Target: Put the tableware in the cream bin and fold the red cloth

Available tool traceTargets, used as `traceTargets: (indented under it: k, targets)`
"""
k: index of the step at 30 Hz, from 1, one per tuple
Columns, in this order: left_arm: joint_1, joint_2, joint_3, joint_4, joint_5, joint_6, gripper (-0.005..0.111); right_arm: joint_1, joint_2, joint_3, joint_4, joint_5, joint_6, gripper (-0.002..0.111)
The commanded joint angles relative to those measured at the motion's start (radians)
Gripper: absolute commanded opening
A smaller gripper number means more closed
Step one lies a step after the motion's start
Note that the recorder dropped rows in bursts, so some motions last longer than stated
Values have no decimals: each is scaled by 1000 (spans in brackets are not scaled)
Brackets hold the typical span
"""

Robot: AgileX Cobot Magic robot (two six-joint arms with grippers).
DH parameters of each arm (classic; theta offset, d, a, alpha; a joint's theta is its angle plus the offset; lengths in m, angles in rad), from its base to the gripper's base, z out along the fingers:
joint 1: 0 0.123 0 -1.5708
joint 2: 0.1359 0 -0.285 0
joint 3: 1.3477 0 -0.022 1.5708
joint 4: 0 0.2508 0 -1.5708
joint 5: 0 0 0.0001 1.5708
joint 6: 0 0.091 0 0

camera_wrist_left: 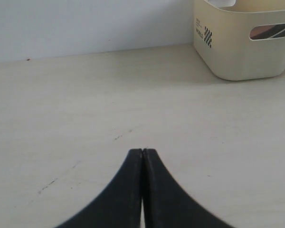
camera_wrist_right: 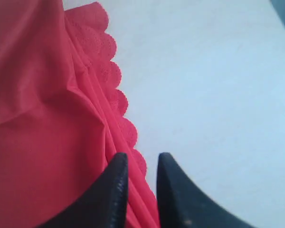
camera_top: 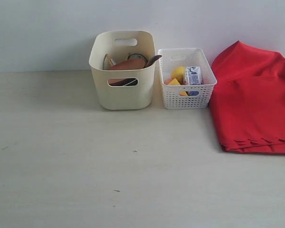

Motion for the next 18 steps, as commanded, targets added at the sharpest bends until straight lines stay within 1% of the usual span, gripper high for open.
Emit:
traceTargets:
  k: [1, 2, 7, 18]
  targets:
    - [4, -6, 2, -2, -6, -3, 0, 6, -173, 72, -43, 37, 16, 0]
    - [4, -6, 2, -2, -6, -3, 0, 23, -236, 148, -43, -5, 16, 0]
    - [4, -6, 2, -2, -6, -3, 0, 77, -384, 327, -45, -124, 16, 0]
    - [4, -6, 2, -2, -6, -3, 0, 246, -655, 619, -54, -226, -6, 0]
